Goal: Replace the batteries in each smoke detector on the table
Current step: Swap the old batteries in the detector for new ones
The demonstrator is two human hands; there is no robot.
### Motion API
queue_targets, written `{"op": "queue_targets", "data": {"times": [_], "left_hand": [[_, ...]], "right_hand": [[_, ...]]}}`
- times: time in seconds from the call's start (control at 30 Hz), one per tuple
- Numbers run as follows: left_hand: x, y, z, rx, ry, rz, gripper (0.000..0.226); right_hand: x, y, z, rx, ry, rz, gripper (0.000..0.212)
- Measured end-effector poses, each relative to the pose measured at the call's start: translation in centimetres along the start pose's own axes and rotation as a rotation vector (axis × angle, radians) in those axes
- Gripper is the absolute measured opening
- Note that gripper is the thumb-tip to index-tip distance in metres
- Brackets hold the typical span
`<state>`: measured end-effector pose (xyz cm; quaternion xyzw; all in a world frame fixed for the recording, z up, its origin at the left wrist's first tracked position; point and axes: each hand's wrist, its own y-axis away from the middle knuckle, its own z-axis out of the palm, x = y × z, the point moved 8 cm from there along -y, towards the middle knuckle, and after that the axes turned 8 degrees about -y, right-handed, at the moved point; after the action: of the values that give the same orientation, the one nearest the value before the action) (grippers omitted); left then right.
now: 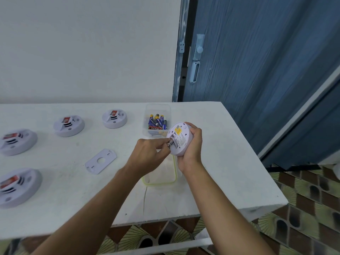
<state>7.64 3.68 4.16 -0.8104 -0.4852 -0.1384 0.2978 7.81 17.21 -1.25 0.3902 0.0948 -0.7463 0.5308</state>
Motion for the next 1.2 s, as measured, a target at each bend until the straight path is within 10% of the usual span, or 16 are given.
{"op": "queue_targets", "data": {"times": [0.5,0.77,1.2], "left_hand": [[-4.0,0.7,2.6,-0.174,0.555,-0.429,0.017],[-5.0,-0.3,3.2,-0.265,-0.100,-0.063,0.027],[-5.6,-1.9,3.6,-0.152,-0.209,0.070,0.028]], "right_hand": [[0.6,0.1,-0.7,0.128,0.081,-0.023,0.040],[-0.5,-1.3,-2.1,0.130,-0.020,-0.006,0.021],[-0.3,-1.6,-0.5,0.025,-0.051,0.090,0.021]]}}
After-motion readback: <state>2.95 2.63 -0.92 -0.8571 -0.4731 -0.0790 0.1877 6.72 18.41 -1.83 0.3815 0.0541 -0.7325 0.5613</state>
